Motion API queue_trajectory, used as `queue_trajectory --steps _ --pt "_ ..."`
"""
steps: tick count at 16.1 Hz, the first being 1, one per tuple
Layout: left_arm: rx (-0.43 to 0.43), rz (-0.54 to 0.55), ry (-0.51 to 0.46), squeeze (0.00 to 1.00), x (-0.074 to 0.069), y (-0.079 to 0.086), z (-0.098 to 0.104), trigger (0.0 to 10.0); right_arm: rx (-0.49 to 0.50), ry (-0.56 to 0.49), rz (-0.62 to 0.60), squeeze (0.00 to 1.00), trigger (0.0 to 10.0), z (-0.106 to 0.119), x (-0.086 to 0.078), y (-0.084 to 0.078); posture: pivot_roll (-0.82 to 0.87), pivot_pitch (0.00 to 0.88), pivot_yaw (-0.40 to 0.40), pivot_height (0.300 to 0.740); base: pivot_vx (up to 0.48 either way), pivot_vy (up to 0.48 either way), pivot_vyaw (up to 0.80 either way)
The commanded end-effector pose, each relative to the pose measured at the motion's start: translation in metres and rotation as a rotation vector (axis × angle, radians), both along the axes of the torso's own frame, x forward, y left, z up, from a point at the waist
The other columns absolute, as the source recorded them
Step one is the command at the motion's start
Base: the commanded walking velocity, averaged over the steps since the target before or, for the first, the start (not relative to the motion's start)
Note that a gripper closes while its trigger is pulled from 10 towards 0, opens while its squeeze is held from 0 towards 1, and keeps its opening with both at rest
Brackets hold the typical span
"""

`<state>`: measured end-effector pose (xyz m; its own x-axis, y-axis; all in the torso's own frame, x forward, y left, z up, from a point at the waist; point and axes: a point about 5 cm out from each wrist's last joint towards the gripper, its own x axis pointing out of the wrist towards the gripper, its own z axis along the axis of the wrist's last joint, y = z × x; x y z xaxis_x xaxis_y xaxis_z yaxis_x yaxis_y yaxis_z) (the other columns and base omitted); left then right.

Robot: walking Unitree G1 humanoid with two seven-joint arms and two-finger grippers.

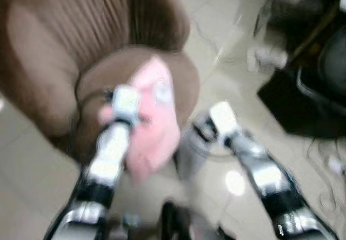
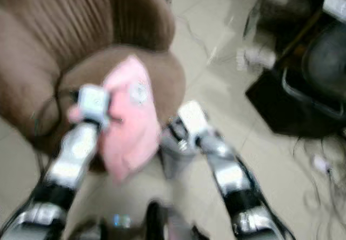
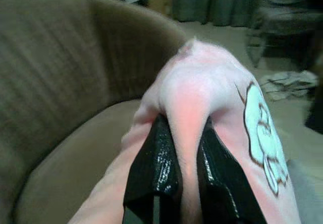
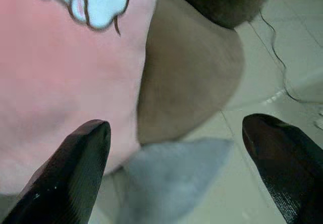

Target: Move the pillow to the sofa from floor

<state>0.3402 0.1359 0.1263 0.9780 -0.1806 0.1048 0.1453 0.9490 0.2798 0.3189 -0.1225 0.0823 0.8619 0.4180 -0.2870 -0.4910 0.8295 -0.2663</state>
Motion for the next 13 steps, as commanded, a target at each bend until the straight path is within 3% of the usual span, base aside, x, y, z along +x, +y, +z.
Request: queue_trajectory --steps 1,4,7,10,11,13 --pt "0.035 -0.008 -0.074 0.0 0.008 0.001 0.025 0.0 0.015 0.005 0.005 0.0 10.0 0.0 0.0 0.002 0.0 0.208 -0.206 0.74 0.48 0.0 0.0" --pt "0.021 -0.006 -0.091 0.0 0.019 0.01 0.042 0.0 0.02 0.01 0.013 0.0 10.0 -0.001 -0.001 0.004 0.0 0.203 -0.199 0.74 0.48 0.0 0.0" --pt "0.007 0.002 -0.086 0.0 0.028 0.013 0.052 0.0 0.024 0.016 0.015 0.0 10.0 -0.003 -0.002 0.006 0.0 0.207 -0.197 0.74 0.0 0.0 0.0" --pt "0.082 0.014 -0.109 0.0 0.049 0.027 0.084 0.0 0.034 0.018 0.017 0.0 10.0 -0.003 -0.002 0.008 0.0 0.217 -0.191 0.74 0.0 0.0 0.0" --pt "0.117 0.038 -0.116 0.0 0.06 0.039 0.102 0.0 0.037 0.019 0.02 0.0 10.0 -0.004 -0.003 0.011 0.01 0.218 -0.185 0.74 0.0 0.0 0.0" --pt "0.165 0.081 -0.084 0.0 0.069 0.057 0.114 0.0 0.045 0.018 0.019 0.0 10.0 -0.004 -0.003 0.014 0.0 0.216 -0.17 0.74 0.0 0.0 0.0"
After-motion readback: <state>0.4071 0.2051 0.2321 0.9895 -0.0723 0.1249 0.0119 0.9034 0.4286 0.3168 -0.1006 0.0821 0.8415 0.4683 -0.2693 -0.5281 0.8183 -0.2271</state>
